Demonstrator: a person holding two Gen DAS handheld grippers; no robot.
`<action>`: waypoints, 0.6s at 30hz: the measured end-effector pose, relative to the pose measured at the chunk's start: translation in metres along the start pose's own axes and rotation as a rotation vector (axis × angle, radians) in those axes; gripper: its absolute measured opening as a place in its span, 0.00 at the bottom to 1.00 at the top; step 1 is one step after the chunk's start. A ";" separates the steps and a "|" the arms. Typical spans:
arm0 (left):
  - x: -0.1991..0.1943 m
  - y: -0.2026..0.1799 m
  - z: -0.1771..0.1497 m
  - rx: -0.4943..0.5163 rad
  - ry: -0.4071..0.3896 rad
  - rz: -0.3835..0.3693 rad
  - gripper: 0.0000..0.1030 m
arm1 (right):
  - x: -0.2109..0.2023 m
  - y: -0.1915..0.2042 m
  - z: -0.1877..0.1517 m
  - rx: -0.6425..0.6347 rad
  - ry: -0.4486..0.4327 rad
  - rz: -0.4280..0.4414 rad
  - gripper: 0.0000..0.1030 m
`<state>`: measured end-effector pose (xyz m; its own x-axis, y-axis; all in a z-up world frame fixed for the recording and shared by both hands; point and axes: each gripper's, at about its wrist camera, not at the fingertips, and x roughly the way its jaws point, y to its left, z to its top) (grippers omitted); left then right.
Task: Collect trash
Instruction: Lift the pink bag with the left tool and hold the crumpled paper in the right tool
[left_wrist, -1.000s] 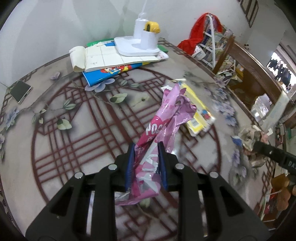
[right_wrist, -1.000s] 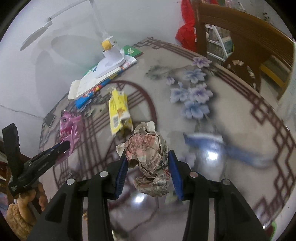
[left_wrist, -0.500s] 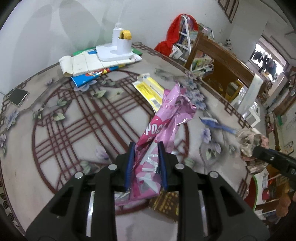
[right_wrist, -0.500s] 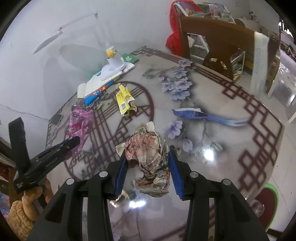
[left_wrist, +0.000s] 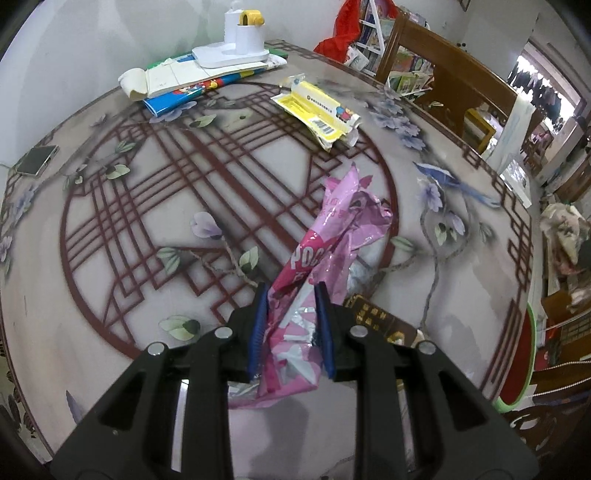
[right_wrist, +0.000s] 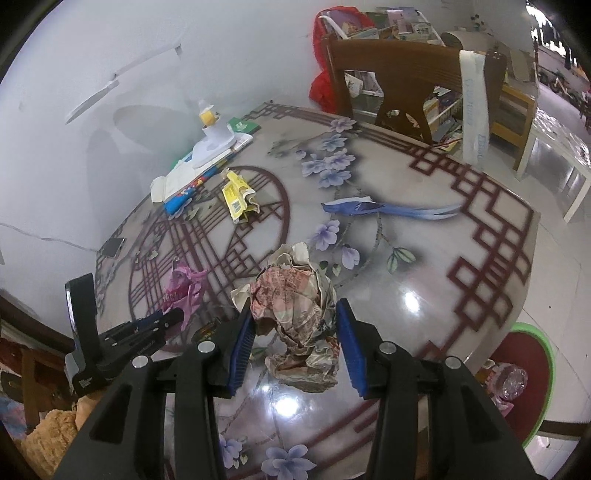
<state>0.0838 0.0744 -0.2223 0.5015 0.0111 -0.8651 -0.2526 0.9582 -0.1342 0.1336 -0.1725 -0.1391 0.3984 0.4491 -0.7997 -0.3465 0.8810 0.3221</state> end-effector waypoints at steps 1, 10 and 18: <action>-0.002 -0.001 -0.001 0.002 -0.002 -0.001 0.24 | -0.002 -0.001 0.000 0.002 -0.003 0.000 0.41; -0.027 -0.002 -0.003 0.013 -0.074 -0.019 0.56 | -0.017 0.000 -0.006 0.005 -0.028 0.009 0.41; -0.004 0.002 -0.011 0.041 -0.019 0.019 0.69 | -0.019 -0.001 -0.012 0.013 -0.021 0.002 0.41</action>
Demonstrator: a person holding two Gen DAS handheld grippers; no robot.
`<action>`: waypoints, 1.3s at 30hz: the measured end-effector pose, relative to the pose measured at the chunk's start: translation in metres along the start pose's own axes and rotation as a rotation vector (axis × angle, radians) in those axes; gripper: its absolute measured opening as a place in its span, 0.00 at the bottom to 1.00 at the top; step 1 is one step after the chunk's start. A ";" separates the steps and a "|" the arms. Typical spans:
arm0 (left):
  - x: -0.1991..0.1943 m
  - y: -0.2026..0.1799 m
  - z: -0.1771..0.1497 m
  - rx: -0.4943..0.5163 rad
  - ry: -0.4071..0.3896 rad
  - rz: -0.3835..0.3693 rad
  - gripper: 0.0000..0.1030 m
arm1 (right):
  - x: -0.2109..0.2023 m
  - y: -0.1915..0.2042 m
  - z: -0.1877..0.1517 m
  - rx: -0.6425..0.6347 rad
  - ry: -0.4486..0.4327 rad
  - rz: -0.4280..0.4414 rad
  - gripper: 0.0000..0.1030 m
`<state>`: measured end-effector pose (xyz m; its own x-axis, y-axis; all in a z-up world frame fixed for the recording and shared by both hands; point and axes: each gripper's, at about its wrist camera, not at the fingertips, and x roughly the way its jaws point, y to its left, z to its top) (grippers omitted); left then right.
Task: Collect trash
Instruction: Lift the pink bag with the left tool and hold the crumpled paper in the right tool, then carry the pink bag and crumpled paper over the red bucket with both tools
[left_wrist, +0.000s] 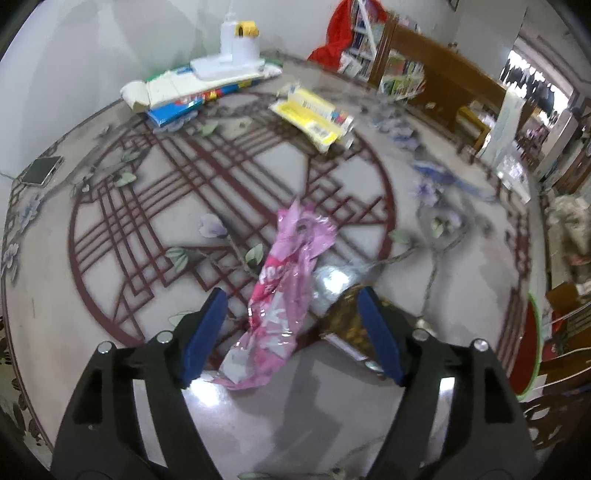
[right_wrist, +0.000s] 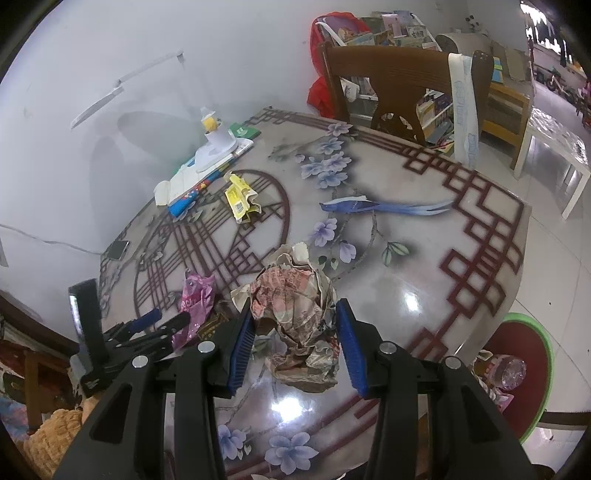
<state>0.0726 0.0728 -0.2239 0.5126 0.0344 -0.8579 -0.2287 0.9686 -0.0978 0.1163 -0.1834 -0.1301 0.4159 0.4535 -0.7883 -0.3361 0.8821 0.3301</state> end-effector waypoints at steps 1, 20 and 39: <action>0.007 0.002 -0.001 -0.002 0.030 0.010 0.69 | -0.001 0.000 0.000 0.001 0.000 -0.001 0.41; -0.019 0.027 0.000 -0.135 -0.032 -0.019 0.25 | -0.005 0.006 0.001 -0.003 -0.008 0.022 0.41; -0.143 -0.079 0.063 0.045 -0.338 -0.227 0.25 | -0.075 -0.017 0.009 0.043 -0.155 -0.014 0.41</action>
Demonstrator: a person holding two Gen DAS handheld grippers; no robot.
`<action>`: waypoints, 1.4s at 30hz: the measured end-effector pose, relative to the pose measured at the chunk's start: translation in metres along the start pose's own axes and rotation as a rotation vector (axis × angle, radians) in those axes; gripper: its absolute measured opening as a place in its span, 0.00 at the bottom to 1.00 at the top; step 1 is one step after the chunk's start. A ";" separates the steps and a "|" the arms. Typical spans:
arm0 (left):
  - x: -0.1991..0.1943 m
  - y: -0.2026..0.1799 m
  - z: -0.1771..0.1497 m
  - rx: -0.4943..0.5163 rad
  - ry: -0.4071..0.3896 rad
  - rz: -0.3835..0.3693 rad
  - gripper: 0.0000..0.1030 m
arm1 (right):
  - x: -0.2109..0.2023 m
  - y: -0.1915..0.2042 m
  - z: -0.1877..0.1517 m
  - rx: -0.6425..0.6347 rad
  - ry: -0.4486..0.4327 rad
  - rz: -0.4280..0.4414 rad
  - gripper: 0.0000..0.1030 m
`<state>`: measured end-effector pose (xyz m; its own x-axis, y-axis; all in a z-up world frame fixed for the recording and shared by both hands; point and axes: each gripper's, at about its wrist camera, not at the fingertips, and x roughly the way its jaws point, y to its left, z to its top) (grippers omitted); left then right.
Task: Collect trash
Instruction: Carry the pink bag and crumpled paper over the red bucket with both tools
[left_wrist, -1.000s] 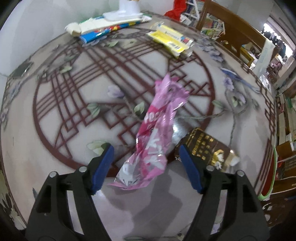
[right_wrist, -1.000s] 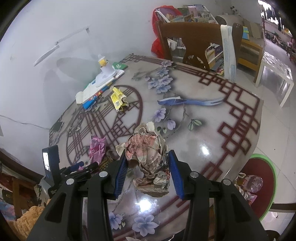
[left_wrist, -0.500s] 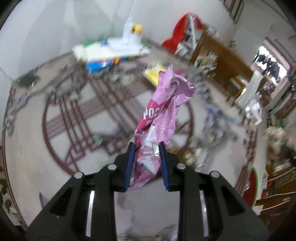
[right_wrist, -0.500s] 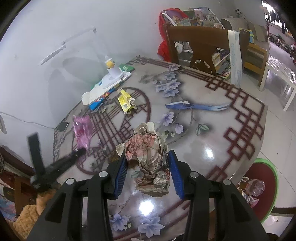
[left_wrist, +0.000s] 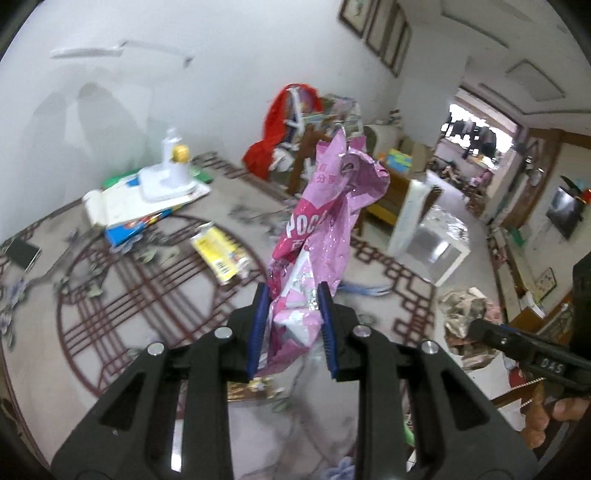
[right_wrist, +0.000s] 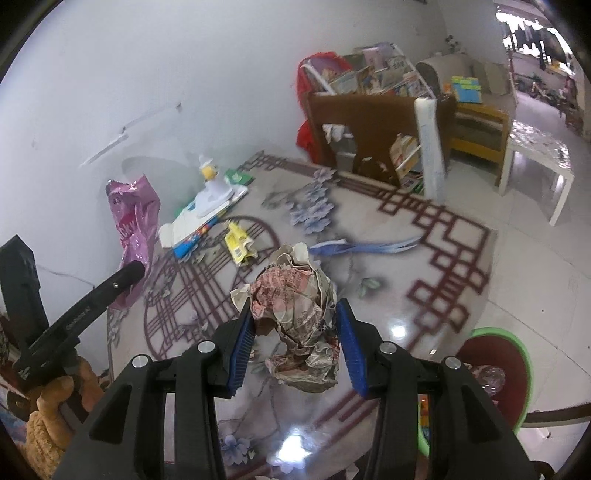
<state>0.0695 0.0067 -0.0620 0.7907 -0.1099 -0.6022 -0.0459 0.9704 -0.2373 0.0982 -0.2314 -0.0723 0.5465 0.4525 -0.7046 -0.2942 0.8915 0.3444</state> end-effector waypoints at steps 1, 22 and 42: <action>-0.001 -0.005 0.000 0.006 -0.002 -0.015 0.25 | -0.005 -0.004 -0.001 0.004 -0.008 -0.008 0.41; 0.056 -0.178 -0.071 0.283 0.255 -0.364 0.25 | -0.070 -0.147 -0.061 0.296 -0.024 -0.272 0.42; 0.080 -0.249 -0.095 0.401 0.287 -0.422 0.73 | -0.086 -0.222 -0.089 0.490 -0.027 -0.320 0.59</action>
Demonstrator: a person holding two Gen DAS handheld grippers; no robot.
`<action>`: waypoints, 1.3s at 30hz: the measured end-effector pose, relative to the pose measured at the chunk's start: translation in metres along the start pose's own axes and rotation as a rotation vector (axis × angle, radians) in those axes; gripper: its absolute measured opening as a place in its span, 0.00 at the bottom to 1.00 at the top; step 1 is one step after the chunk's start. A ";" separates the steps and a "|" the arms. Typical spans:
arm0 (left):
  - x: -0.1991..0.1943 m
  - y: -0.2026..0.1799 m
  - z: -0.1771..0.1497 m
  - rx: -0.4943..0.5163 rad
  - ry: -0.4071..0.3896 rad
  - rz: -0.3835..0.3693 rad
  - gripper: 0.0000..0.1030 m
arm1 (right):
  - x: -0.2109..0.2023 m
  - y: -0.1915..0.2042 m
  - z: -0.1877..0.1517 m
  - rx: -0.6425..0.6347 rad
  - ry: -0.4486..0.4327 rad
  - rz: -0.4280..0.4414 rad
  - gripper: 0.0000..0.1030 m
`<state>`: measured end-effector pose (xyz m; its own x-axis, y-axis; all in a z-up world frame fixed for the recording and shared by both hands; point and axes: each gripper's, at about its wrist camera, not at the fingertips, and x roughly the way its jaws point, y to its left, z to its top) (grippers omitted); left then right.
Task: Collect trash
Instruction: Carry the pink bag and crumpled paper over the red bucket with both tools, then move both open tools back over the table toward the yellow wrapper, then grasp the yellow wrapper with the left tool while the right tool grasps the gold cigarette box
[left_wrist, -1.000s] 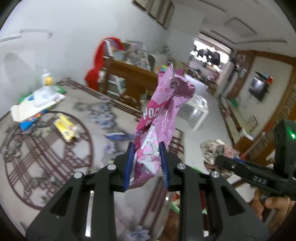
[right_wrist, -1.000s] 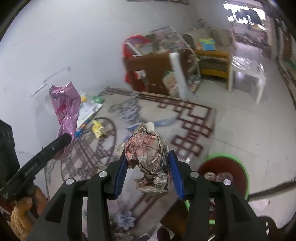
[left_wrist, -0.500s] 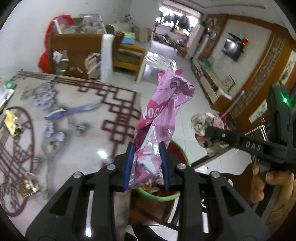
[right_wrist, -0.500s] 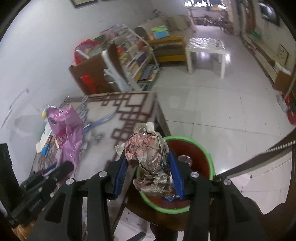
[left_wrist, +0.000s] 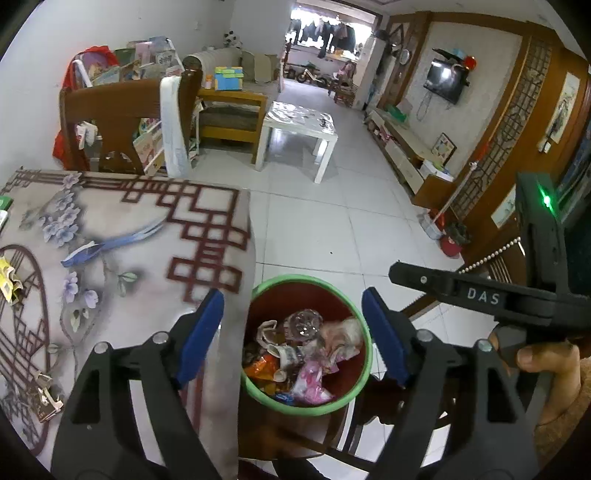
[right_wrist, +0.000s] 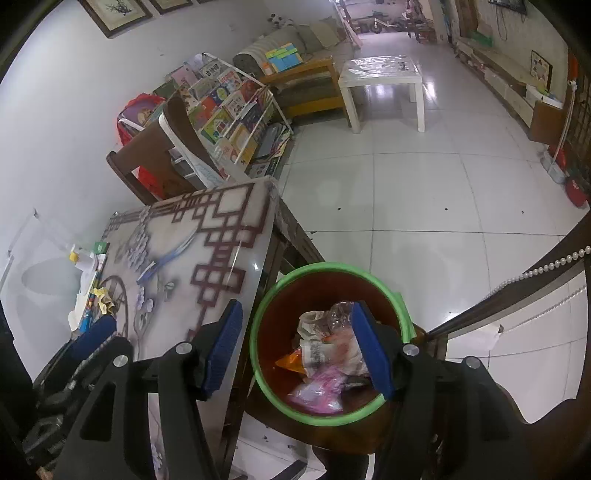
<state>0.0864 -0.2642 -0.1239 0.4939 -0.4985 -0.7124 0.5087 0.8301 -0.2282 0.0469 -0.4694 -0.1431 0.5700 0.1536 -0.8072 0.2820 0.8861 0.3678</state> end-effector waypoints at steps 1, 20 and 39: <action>-0.002 0.002 0.001 -0.010 -0.003 0.003 0.74 | 0.000 0.001 0.000 -0.006 0.001 0.001 0.59; -0.073 0.197 -0.018 -0.392 -0.107 0.356 0.82 | 0.039 0.071 -0.029 -0.253 0.120 0.054 0.59; -0.012 0.435 -0.016 -0.796 0.023 0.514 0.82 | 0.137 0.213 -0.047 -0.467 0.318 0.214 0.59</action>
<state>0.2908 0.1067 -0.2252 0.5052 -0.0265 -0.8626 -0.4016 0.8775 -0.2622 0.1484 -0.2394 -0.1971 0.2980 0.4089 -0.8625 -0.2235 0.9084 0.3534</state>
